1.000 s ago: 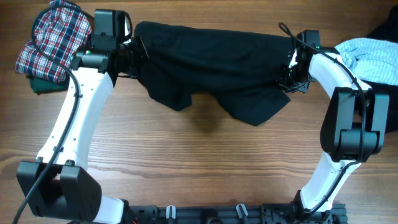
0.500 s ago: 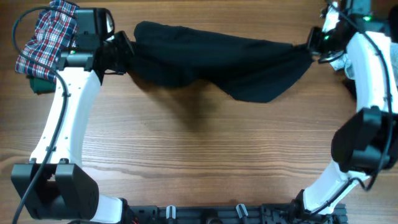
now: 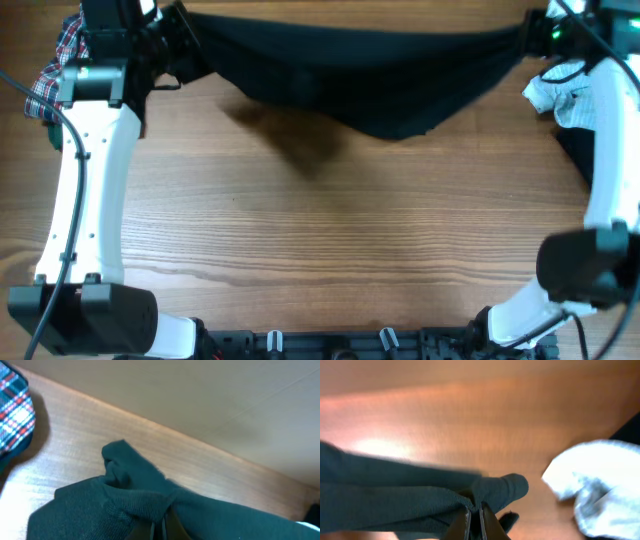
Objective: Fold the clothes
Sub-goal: 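Lift the shirt with both grippers, swing it forward, lay it flat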
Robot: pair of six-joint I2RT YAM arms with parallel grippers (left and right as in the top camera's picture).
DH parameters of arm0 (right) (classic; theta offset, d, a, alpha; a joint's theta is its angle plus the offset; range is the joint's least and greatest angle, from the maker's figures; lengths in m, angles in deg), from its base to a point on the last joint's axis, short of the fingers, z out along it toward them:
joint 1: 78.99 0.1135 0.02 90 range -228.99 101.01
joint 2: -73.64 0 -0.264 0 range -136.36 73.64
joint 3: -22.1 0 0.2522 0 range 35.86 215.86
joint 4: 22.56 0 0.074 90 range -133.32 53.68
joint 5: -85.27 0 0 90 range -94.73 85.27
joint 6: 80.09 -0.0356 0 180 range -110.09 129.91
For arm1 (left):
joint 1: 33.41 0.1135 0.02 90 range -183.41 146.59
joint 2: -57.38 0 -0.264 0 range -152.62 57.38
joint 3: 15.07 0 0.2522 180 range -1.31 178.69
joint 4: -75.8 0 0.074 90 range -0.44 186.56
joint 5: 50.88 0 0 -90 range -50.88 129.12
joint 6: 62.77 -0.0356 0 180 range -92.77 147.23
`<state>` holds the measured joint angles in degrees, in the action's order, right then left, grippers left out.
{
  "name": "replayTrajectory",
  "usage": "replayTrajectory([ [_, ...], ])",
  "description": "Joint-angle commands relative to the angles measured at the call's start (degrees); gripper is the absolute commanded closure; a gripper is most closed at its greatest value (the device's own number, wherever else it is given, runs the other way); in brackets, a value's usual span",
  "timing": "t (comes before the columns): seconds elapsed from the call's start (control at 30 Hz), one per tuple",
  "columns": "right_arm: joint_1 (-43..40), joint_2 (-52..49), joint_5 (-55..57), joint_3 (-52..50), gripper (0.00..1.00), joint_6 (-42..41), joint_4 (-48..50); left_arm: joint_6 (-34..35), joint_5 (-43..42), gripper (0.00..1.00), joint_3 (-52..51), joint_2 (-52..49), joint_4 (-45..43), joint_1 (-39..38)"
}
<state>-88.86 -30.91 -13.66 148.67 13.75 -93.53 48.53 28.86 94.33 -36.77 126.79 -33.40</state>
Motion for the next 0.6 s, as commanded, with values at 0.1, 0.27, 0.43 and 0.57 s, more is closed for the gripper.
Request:
replayTrajectory([
  [0.1,-0.5,10.2,6.3,4.9,0.96,2.2,1.0,-1.1,-0.4,0.96,4.5,5.2,-0.2,0.5],
  [0.27,-0.5,15.0,7.3,5.0,0.96,2.2,0.8,-1.1,-0.4,0.96,4.6,10.5,-0.2,0.5],
  [0.43,-0.5,18.5,7.3,5.0,0.96,2.0,0.2,-1.5,-0.2,0.96,4.6,16.2,0.0,0.5],
  [0.57,-0.5,19.8,7.3,5.0,0.96,2.0,-1.2,-1.6,1.2,0.96,4.6,19.6,2.2,0.5],
])
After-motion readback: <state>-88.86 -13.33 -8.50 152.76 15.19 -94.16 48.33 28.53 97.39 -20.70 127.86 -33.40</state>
